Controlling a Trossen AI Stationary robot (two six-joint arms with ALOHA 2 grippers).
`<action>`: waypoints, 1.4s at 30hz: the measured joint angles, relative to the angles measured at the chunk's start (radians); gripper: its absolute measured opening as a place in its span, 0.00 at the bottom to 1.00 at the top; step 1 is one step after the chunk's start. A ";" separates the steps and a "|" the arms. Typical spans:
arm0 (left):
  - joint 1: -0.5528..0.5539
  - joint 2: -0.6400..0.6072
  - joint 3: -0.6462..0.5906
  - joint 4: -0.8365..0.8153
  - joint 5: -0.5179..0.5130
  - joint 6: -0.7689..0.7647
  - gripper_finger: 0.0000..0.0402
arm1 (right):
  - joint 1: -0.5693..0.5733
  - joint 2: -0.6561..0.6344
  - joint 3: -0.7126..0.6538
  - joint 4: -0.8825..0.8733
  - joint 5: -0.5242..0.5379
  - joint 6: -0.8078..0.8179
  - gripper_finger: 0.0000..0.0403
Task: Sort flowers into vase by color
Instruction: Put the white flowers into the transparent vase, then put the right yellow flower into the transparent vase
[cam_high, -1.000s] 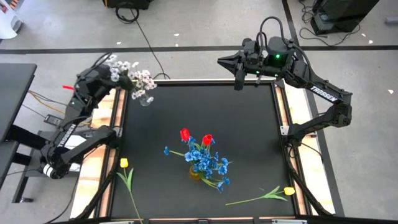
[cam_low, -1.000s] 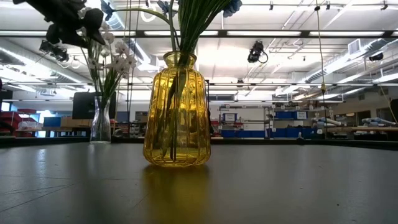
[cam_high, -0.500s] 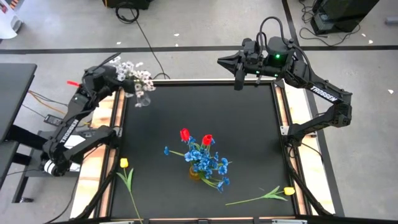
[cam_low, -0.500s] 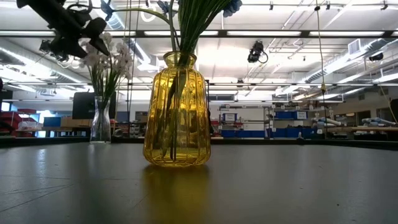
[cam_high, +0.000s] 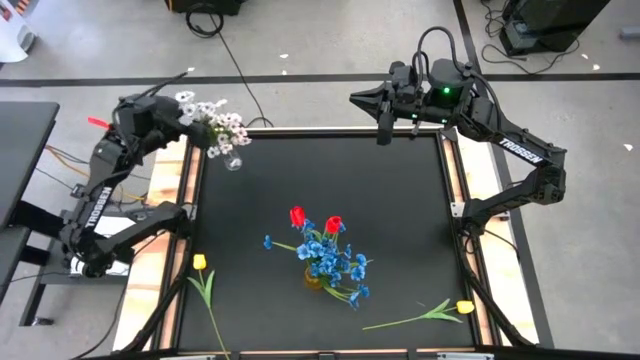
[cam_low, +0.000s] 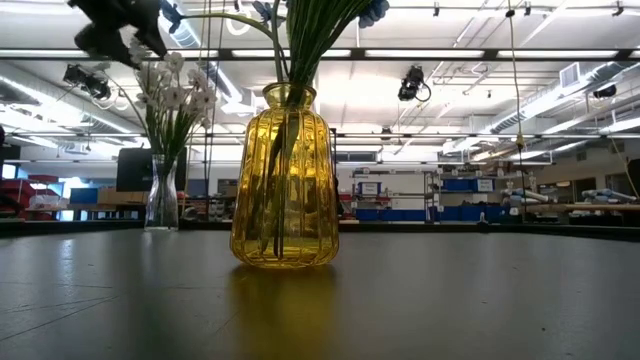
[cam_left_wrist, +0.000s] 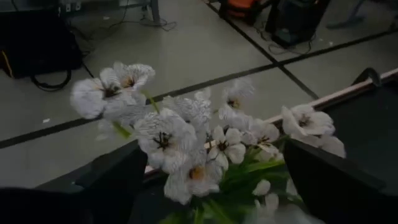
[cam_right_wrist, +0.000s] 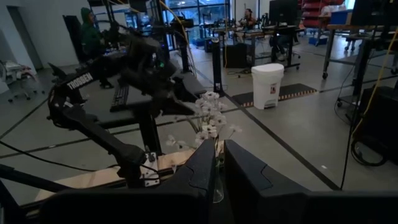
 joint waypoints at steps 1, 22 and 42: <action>0.000 0.004 0.026 -0.030 0.000 0.009 0.95 | 0.000 0.000 0.000 0.000 0.000 0.000 0.11; -0.009 0.006 0.485 -0.382 0.023 0.143 0.94 | 0.000 0.000 0.000 0.000 0.000 0.000 0.11; -0.010 0.039 0.478 -0.167 0.585 -0.052 0.79 | 0.000 0.000 0.000 0.000 0.000 0.000 0.11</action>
